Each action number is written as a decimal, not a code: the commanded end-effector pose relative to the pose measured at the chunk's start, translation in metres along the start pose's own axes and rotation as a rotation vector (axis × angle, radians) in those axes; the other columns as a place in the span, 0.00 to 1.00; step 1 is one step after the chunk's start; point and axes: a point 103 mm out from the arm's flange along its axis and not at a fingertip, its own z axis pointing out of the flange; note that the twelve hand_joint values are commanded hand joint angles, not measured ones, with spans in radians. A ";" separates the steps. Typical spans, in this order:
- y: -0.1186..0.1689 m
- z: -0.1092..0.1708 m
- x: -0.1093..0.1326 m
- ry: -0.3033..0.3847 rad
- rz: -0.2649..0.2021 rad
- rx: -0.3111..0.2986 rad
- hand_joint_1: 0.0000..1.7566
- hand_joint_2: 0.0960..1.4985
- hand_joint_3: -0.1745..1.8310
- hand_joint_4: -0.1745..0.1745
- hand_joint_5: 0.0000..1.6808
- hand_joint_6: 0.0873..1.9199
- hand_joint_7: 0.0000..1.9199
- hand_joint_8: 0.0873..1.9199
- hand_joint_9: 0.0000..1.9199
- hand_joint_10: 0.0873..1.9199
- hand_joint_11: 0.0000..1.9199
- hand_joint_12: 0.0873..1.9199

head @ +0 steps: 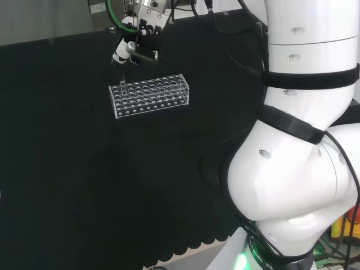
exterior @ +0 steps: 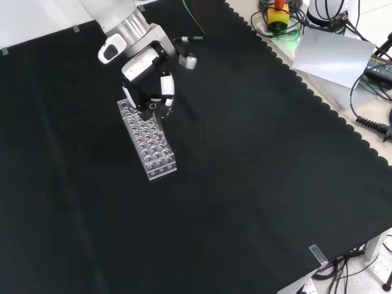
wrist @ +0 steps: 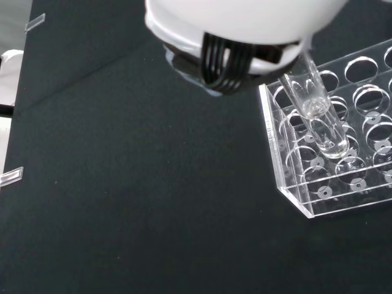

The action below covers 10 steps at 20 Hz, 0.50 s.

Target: Put the test tube back in the rack.

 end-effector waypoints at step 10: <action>0.001 0.005 -0.006 0.008 0.013 0.007 0.76 0.47 0.30 0.00 0.82 0.00 0.72 0.32 0.84 0.36 0.66 0.43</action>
